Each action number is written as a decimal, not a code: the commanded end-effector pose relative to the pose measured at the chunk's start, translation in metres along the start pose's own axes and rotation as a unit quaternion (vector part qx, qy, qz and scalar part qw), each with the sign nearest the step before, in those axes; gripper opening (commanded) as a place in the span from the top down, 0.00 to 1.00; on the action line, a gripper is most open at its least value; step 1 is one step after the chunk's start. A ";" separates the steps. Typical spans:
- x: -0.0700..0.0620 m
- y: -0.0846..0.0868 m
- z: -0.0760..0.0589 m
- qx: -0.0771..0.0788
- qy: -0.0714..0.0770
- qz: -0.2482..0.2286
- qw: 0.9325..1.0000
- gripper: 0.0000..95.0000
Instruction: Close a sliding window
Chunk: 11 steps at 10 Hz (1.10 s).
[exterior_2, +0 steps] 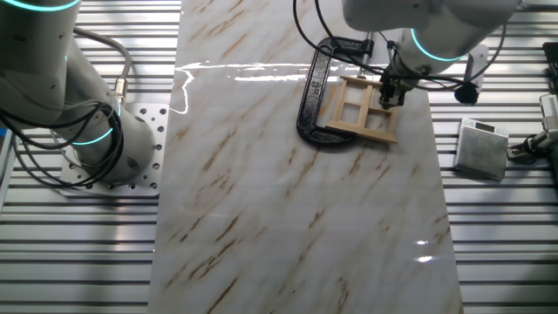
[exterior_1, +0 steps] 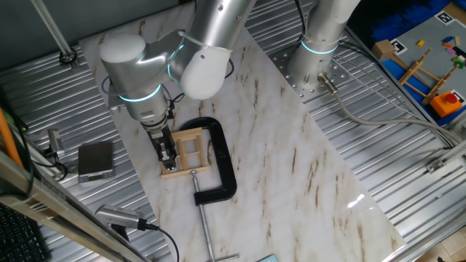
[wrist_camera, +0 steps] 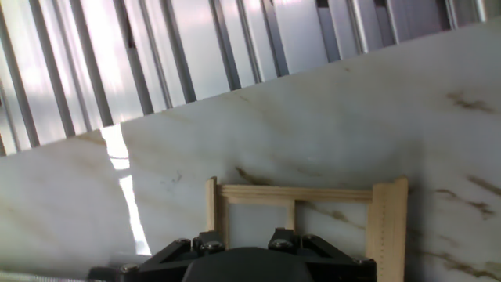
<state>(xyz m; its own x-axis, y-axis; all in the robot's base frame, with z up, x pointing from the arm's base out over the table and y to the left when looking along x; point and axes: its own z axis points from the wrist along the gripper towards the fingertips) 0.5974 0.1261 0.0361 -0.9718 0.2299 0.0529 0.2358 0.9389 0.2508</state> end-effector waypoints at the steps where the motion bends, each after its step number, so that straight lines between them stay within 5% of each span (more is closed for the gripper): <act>1: 0.001 -0.001 -0.001 0.002 -0.002 -0.007 1.000 0.60; 11: 0.000 -0.005 0.005 0.001 -0.012 0.000 1.000 0.60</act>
<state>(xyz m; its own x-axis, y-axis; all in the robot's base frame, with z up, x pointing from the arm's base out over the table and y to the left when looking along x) 0.5968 0.1233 0.0299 -0.9710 0.2373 0.0304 0.2372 0.9389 0.2495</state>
